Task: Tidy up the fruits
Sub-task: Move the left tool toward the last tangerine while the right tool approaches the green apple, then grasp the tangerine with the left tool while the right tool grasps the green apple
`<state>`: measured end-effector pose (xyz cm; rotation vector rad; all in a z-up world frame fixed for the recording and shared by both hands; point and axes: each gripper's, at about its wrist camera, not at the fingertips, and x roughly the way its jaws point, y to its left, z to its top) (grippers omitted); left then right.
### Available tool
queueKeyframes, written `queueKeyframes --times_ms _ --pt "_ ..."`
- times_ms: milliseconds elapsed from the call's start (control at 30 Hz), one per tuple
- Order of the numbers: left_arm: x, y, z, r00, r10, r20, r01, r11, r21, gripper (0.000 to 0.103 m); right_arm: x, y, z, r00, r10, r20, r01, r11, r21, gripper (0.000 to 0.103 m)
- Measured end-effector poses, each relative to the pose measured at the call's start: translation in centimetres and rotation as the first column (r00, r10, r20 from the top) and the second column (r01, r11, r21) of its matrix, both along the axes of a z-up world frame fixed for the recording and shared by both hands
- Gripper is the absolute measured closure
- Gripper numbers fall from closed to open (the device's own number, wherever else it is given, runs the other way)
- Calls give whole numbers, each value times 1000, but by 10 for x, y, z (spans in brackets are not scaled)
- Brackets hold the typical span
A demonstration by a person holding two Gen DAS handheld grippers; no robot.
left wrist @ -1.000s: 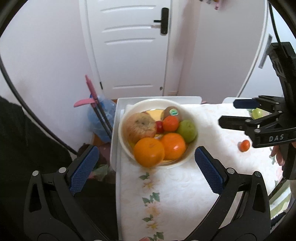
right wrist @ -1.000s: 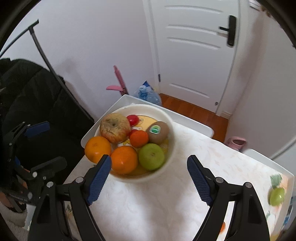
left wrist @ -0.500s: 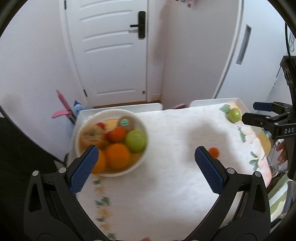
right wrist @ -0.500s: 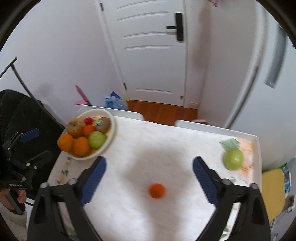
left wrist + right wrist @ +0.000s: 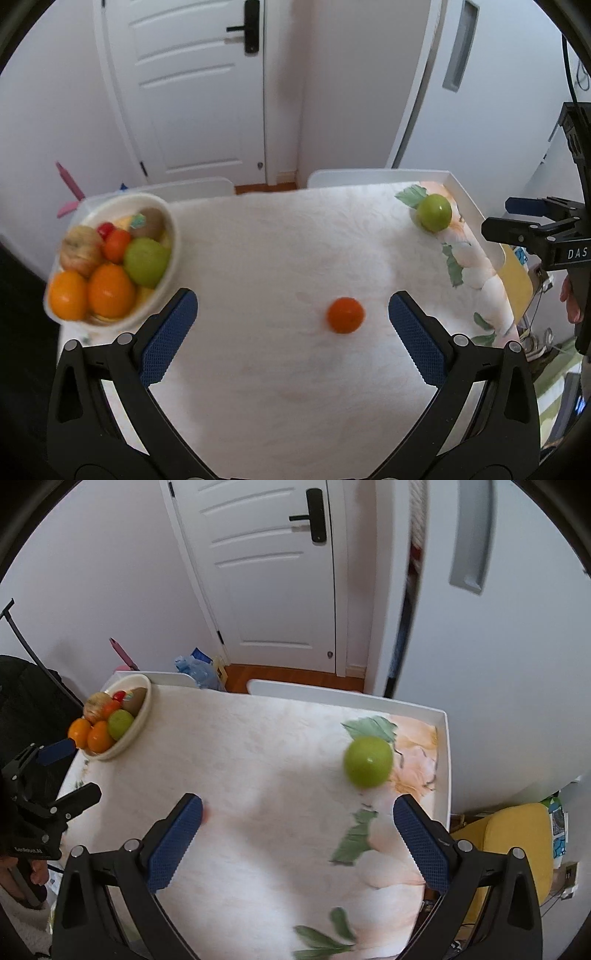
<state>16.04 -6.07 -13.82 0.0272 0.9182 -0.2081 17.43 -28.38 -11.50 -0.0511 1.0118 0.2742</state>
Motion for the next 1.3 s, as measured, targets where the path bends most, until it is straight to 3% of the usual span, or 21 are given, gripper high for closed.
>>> queueKeyframes --times_ms 200,267,400,667,833,1000,1167,1233,1300 --pt "0 -28 -33 999 29 -17 -29 1000 -1 0 10 -24 -27 1000 15 -10 -15 999 -39 0" --pt "1 -36 -45 999 40 -21 -40 999 9 4 14 -28 -37 1000 22 -3 -22 998 -63 0" --pt "5 -46 -64 998 49 -35 -49 999 23 22 23 -38 -54 1000 19 1 -19 998 -63 0" --pt "9 -59 -88 996 69 -61 -67 997 46 38 43 -53 -82 1000 -4 -18 4 1000 -22 0" --pt "11 -62 -97 994 78 -76 -74 996 55 59 53 -54 -93 1000 3 -17 -4 1000 -19 1" --pt "11 -63 -99 993 90 -76 -86 995 60 61 60 -55 -100 1000 10 -14 -11 1000 -22 7" --pt "13 -65 -99 992 95 -79 -90 994 64 61 67 -53 -103 1000 27 -7 -27 999 -36 19" --pt "13 -65 -99 992 97 -80 -92 994 63 61 70 -52 -104 999 32 -7 -33 999 -40 29" --pt "14 -66 -100 992 101 -80 -96 993 62 61 71 -50 -104 999 37 -5 -37 998 -50 30"
